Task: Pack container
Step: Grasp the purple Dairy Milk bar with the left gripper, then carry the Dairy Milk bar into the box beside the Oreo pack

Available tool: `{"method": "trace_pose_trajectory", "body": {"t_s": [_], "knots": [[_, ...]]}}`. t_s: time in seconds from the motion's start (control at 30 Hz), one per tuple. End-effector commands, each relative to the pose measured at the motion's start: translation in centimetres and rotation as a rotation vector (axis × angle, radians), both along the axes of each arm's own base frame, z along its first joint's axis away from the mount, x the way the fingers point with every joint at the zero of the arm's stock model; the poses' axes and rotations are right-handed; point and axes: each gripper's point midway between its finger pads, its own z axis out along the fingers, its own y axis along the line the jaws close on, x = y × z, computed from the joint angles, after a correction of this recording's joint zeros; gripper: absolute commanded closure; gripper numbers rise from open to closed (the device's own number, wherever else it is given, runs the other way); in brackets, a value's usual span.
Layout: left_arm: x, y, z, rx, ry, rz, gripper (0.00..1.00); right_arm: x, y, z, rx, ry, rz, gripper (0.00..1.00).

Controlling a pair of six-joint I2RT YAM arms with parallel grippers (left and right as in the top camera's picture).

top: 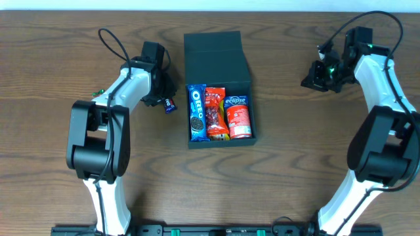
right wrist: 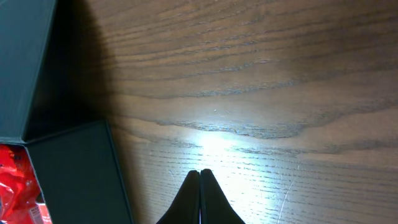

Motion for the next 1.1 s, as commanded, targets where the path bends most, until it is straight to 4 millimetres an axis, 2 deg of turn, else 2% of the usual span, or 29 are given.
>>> {"method": "trace_pose_trajectory", "body": {"t_s": [0.0,0.1,0.27,0.67,0.73,1.07], "knots": [[0.5,0.5,-0.4,0.059,0.004,-0.053,0.65,0.5,0.1,0.6,0.010,-0.017,-0.008,0.98],[1.0,0.4,0.0,0.063,-0.010,-0.076,0.65,0.5,0.1,0.6,0.010,-0.017,-0.007,0.98],[0.6,0.5,-0.1,0.068,0.004,-0.087,0.74,0.5,0.1,0.6,0.011,-0.017,-0.007,0.98],[-0.3,0.7,-0.2,0.076,0.039,-0.102,0.71,0.5,0.1,0.6,0.011,-0.015,-0.007,0.98],[-0.4,0.7,0.0,0.078,0.046,-0.110,0.73,0.5,0.1,0.6,0.011,-0.016,-0.008,0.98],[1.6,1.0,3.8,0.124,0.009,-0.149,0.81,0.5,0.1,0.6,0.010,-0.017,-0.008,0.98]]}}
